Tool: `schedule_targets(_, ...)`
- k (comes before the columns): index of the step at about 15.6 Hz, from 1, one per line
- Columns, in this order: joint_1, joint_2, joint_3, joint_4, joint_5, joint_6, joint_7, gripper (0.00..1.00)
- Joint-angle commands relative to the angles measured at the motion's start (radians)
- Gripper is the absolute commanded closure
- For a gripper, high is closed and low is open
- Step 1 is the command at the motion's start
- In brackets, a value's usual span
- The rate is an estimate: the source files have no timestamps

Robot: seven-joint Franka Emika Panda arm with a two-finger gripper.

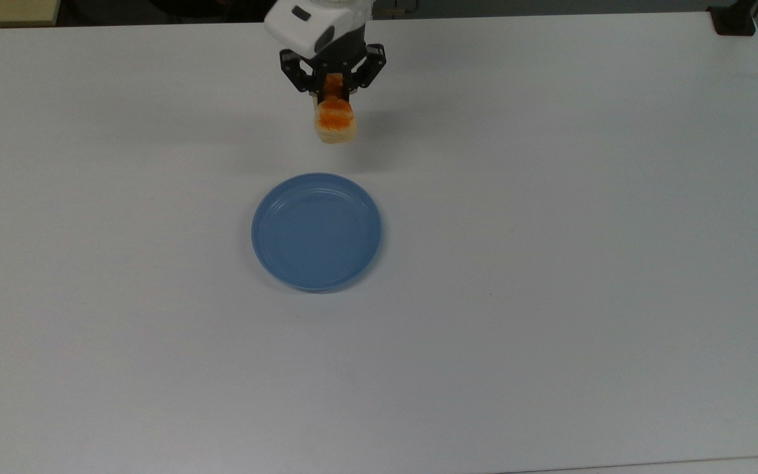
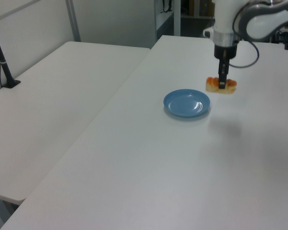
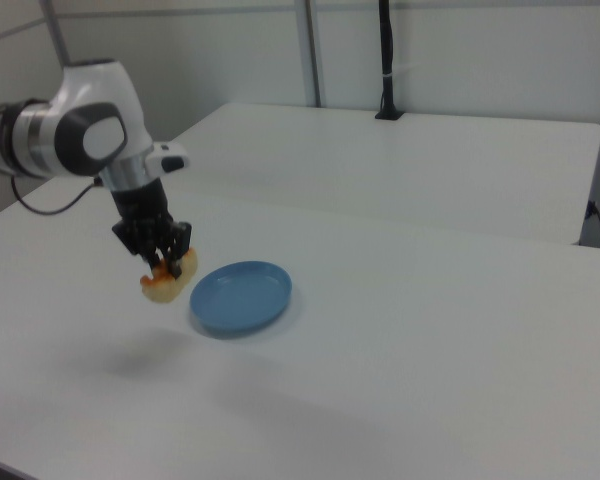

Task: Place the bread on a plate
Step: 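Lift the bread roll and carry it over the blue plate, then lower the bread roll onto the plate and open the gripper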

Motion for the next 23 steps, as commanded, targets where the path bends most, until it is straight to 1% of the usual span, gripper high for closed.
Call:
schedule_targets(1, -0.014, 0.088, -0.009, 0.205, 0.034, -0.083, 0.092, 0.67)
schedule_targets(4, -0.022, 0.147, -0.019, 0.315, 0.034, -0.097, 0.138, 0.67)
schedule_targets(7, -0.023, 0.250, -0.019, 0.433, 0.026, -0.114, 0.191, 0.67)
schedule_targets(9, -0.022, 0.308, -0.019, 0.492, 0.026, -0.120, 0.204, 0.67)
schedule_targets(13, -0.019, 0.361, -0.019, 0.501, 0.029, -0.109, 0.209, 0.67)
schedule_targets(15, -0.011, 0.399, -0.019, 0.501, 0.020, -0.106, 0.212, 0.67)
schedule_targets(20, -0.008, 0.433, -0.018, 0.493, 0.000, -0.094, 0.218, 0.67)
schedule_targets(23, 0.007, 0.462, -0.019, 0.489, -0.016, -0.050, 0.242, 0.67)
